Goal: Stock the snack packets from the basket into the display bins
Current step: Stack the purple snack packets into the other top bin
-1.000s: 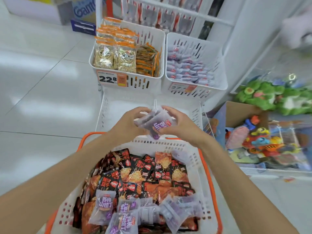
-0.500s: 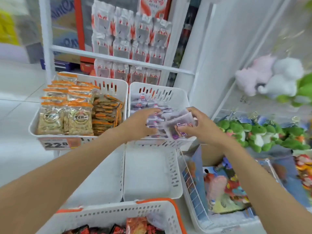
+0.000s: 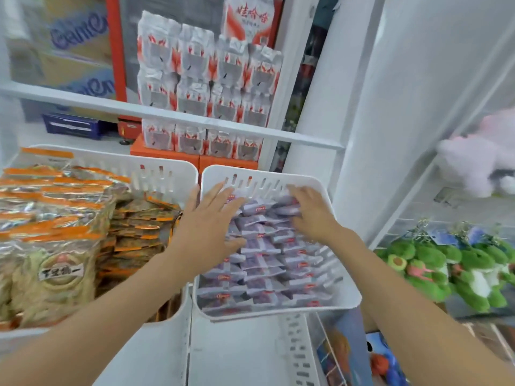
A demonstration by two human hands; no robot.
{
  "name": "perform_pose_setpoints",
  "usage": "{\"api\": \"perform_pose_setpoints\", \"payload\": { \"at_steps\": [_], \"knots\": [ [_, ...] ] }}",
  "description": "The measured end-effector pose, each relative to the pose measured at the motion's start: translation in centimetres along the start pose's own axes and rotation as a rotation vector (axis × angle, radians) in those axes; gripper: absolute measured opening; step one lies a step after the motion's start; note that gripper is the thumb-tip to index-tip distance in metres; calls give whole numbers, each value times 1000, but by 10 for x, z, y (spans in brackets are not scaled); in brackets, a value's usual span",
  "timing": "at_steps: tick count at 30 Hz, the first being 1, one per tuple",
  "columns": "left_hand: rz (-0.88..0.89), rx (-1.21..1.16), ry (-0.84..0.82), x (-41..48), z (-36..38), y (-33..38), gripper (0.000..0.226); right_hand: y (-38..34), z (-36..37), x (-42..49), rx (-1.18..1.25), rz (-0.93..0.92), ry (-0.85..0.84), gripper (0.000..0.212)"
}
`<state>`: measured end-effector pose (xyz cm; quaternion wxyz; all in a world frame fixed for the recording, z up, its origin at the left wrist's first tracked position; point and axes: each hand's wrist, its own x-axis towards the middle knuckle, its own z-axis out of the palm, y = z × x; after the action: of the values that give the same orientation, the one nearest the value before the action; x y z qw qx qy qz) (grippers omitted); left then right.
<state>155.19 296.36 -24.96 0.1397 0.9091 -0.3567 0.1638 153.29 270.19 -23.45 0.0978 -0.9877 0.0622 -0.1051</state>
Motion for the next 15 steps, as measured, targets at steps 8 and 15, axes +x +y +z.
{"api": "perform_pose_setpoints", "payload": {
  "at_steps": [8,15],
  "knots": [
    [-17,-44,32,-2,-1,2,77,-5,6,-12,-17,-112,119,34],
    [-40,-169,122,-6,-3,2,68,-20,-34,-35,174,-40,331,25]
  ]
}}
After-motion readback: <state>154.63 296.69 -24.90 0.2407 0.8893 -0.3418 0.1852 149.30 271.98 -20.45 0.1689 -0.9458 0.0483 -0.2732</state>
